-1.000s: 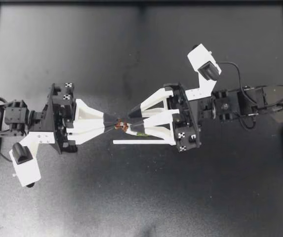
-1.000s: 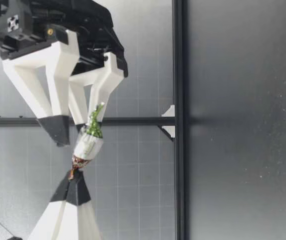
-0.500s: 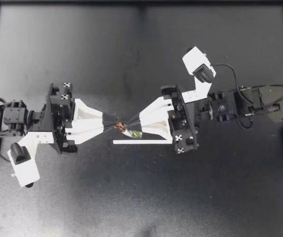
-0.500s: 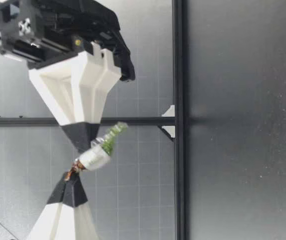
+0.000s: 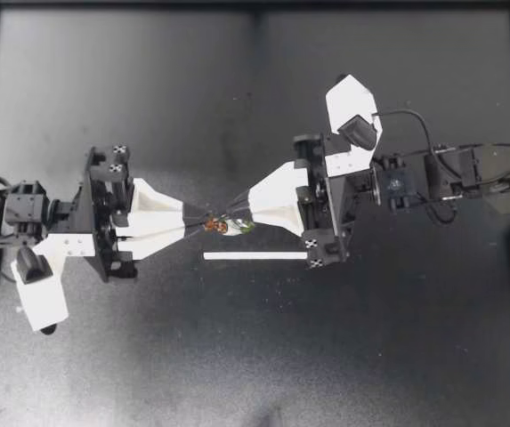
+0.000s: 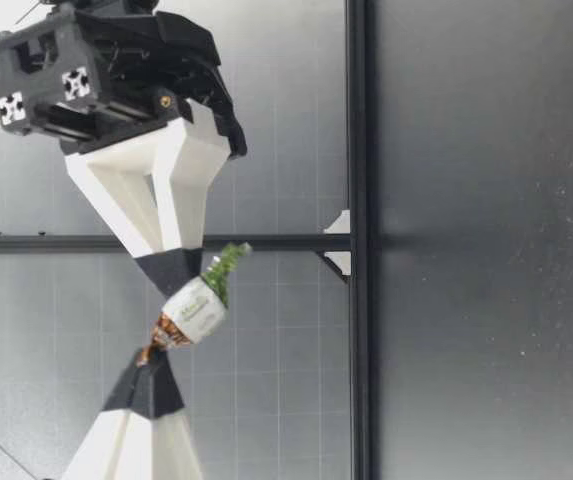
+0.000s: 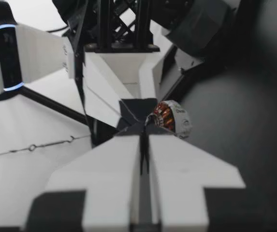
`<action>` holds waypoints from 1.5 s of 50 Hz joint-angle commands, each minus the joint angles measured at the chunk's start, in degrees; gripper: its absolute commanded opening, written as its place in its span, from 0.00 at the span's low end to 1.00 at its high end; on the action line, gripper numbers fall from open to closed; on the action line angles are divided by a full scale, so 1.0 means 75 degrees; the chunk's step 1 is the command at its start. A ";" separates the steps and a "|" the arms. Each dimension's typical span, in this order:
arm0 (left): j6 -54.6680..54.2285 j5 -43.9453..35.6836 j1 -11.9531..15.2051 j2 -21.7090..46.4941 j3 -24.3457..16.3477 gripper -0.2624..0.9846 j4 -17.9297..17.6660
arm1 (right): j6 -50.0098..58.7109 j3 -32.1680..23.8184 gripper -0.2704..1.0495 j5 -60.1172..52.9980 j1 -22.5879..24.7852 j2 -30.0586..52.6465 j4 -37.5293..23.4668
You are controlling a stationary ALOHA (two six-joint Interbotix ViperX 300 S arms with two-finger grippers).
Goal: Pick up the candy and unwrap it.
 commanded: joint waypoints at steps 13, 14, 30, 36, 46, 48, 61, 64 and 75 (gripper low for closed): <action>-0.0023 0.0082 -0.0023 -0.0129 -0.0035 0.19 0.0457 | -0.0328 0.0000 0.05 0.0141 -0.0270 -0.0656 0.0012; -0.0023 0.0082 -0.0023 -0.0129 -0.0023 0.19 0.0457 | -0.0328 0.0035 0.05 0.0141 -0.0270 -0.0703 0.0023; 0.0012 -0.0012 -0.0023 -0.0117 -0.0164 0.19 0.0797 | -0.0281 0.0609 0.11 -0.0715 -0.0258 -0.1137 0.0012; 0.0000 -0.0328 -0.0023 -0.0082 -0.0246 0.19 0.1137 | -0.0281 0.0750 0.29 -0.1559 -0.0258 -0.1008 0.0012; 0.0000 -0.0762 -0.0023 0.0047 -0.0305 0.19 0.1207 | -0.0246 0.0656 0.68 -0.2203 -0.0211 -0.0563 0.0000; 0.0000 -0.0809 -0.0023 0.0082 -0.0340 0.19 0.1207 | -0.0234 0.0609 0.66 -0.2273 -0.0187 -0.0469 0.0012; 0.0000 -0.0820 -0.0023 0.0234 -0.0469 0.19 0.1207 | 0.0363 0.0387 0.64 -0.2590 0.0035 -0.0199 -0.0363; 0.0000 -0.0820 -0.0023 0.0234 -0.0492 0.19 0.1207 | 0.0609 0.0340 0.64 -0.2672 0.0035 -0.0105 -0.0563; 0.0000 -0.0820 -0.0023 0.0246 -0.0527 0.19 0.1207 | 0.1102 0.0188 0.63 -0.2930 0.0035 0.0176 -0.0996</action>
